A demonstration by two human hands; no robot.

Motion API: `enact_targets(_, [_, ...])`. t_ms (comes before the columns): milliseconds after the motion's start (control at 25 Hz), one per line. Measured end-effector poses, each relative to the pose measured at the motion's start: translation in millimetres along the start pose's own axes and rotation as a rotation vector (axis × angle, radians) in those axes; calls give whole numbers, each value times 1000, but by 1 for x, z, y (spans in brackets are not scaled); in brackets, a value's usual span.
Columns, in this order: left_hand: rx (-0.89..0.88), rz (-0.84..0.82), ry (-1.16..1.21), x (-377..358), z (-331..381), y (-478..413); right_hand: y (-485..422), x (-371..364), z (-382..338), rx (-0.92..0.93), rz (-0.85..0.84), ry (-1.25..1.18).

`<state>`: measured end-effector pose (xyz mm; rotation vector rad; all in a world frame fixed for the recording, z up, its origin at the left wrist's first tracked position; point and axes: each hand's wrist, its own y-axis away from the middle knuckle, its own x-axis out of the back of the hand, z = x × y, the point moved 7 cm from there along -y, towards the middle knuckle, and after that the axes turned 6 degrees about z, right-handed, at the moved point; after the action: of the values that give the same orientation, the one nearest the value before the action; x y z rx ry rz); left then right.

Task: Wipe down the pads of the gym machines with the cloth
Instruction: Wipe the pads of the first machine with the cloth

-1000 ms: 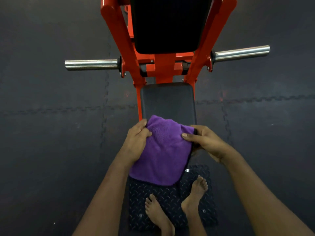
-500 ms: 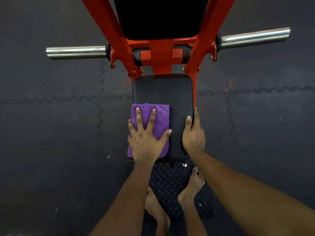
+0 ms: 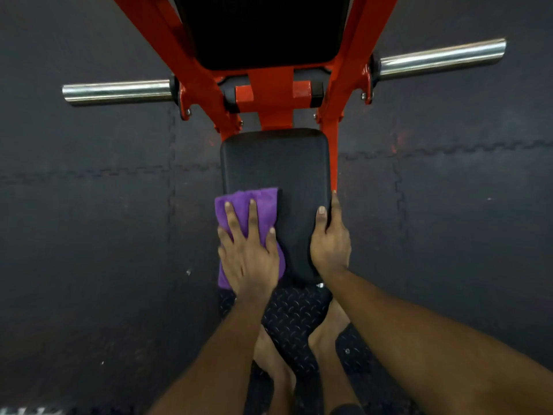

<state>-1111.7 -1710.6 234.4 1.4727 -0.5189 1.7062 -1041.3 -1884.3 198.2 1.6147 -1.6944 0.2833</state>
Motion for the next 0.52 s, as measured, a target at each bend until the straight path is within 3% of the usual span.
enact_targets(160, [-9, 64, -24, 2, 8, -69, 0, -2, 1, -1, 7, -11])
enact_targets(400, [-43, 9, 5, 4, -9, 49, 0, -2, 1, -3, 12, 2])
enact_targets(520, [-14, -2, -3, 2, -12, 50, 0, 1, 0, -1, 18, -15])
